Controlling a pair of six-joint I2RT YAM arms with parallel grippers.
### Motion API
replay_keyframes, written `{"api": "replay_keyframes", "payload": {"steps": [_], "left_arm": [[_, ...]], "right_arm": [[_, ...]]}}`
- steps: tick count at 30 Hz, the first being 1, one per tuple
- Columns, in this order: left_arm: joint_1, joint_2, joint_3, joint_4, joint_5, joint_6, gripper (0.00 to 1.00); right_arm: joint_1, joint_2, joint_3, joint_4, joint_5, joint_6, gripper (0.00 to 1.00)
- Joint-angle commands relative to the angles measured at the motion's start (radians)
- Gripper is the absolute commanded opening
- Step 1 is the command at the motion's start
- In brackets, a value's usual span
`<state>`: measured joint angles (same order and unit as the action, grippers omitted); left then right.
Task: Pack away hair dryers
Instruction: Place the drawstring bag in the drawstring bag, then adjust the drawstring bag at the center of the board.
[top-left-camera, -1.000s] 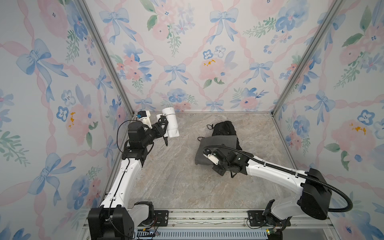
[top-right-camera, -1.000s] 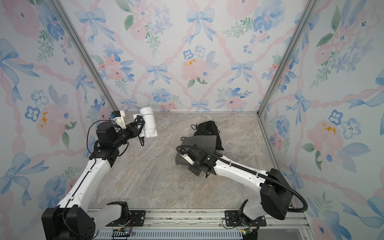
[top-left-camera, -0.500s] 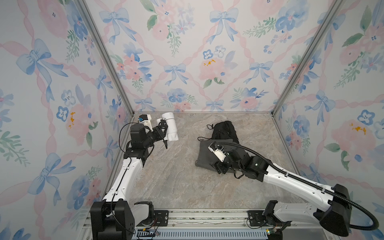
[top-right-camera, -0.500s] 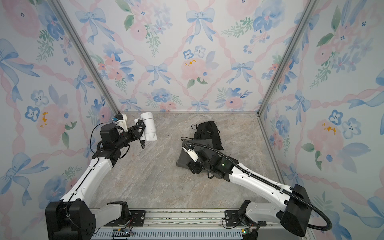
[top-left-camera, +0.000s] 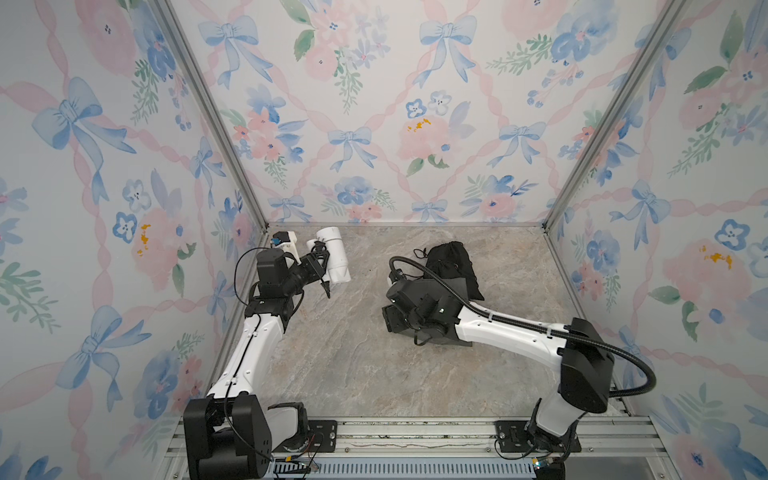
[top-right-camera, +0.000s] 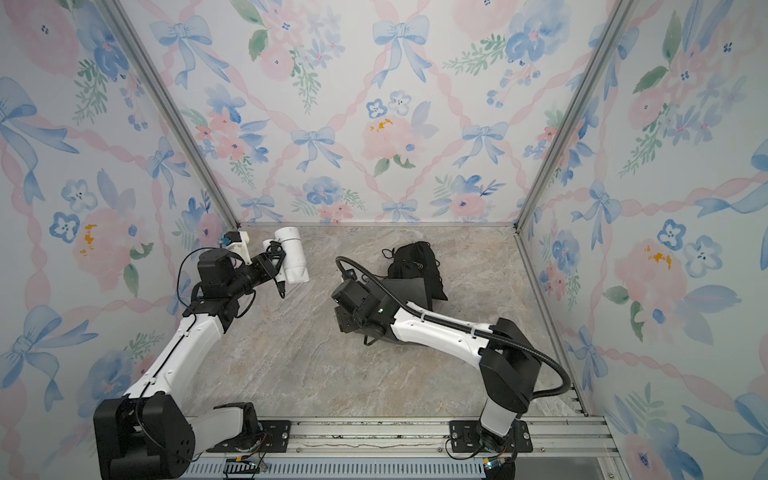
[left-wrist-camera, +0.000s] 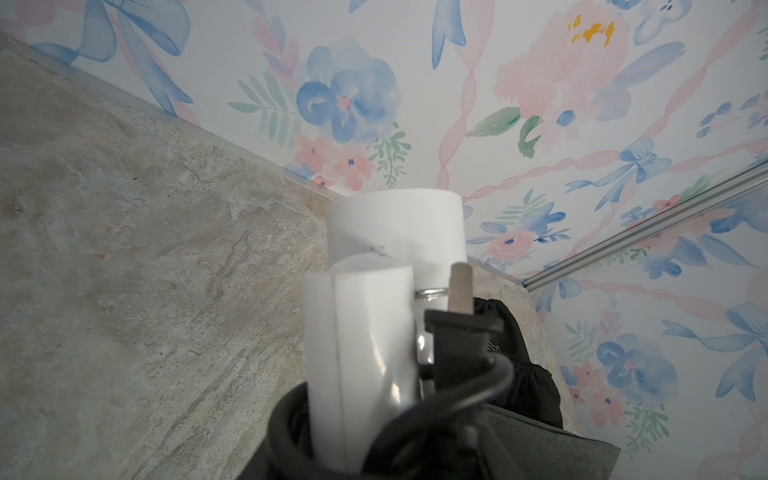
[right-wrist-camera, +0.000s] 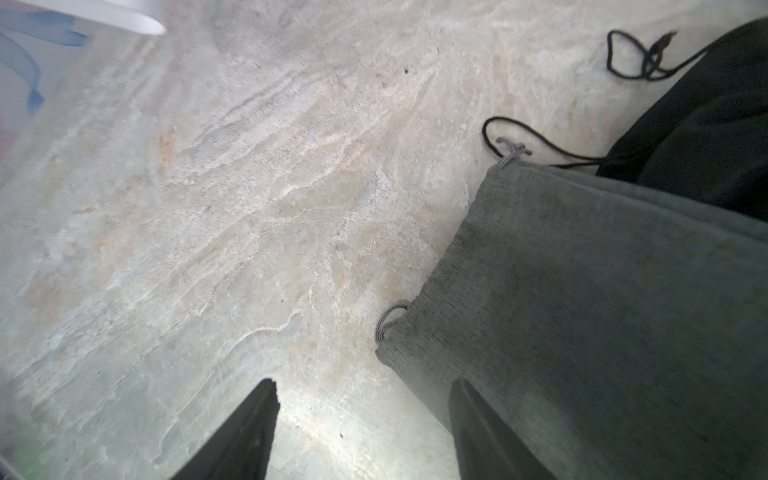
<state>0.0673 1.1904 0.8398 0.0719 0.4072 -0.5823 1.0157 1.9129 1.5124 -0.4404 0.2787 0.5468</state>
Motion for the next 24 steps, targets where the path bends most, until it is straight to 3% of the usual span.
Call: {"api": "replay_keyframes", "payload": {"steps": [1,24], "left_arm": [[0.006,-0.021,-0.008,0.057,0.012,0.017,0.18],[0.005,-0.031,-0.018,0.067,0.039,0.0,0.18]], "right_arm": [[0.006,0.092,0.056,-0.108,0.043,0.125,0.65],[-0.091,0.361,0.197,-0.174,0.014,0.134,0.57]]}}
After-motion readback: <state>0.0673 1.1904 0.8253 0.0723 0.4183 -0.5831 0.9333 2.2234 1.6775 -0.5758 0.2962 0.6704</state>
